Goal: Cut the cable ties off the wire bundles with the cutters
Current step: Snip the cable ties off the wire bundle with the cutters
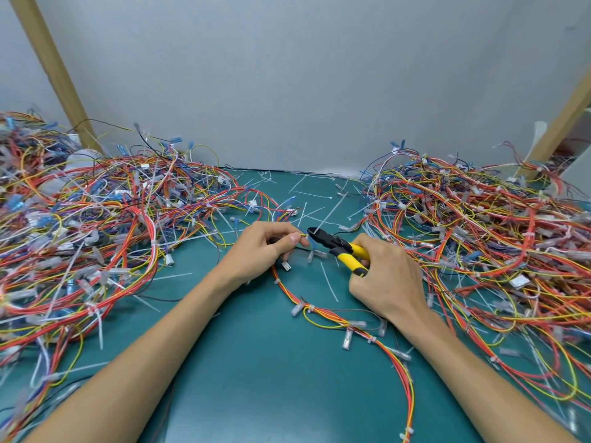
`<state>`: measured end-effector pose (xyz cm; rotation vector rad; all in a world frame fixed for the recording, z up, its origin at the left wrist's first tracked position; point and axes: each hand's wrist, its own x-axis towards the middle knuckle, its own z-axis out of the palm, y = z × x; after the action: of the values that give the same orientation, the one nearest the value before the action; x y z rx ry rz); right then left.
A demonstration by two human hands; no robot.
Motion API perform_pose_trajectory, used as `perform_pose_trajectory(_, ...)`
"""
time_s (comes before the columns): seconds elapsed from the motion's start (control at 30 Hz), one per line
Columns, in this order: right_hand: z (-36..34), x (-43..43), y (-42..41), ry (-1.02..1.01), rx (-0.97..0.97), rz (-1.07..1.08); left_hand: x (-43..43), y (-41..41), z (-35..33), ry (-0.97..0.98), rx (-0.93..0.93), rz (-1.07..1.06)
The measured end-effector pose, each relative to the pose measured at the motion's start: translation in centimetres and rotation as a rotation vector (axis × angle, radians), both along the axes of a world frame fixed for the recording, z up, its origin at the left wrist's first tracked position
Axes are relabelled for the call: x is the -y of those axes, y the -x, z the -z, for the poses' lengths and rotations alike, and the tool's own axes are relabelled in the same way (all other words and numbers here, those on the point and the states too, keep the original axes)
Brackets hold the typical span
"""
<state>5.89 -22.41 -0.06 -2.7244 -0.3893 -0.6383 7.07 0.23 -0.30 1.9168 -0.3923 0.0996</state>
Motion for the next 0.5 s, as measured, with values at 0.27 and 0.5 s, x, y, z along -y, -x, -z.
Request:
perform_pose_trajectory(0.27, -0.45, -0.09, 0.26, 0.031, 0.0, -0.02, -0.07, 0.02, 0.01, 0.026, -0.008, 0.018)
perform_pose_trajectory(0.5, 0.03, 0.05, 0.01, -0.013, 0.006, 0.011, -0.01, 0.03, -0.03, 0.008, -0.005, 0.012)
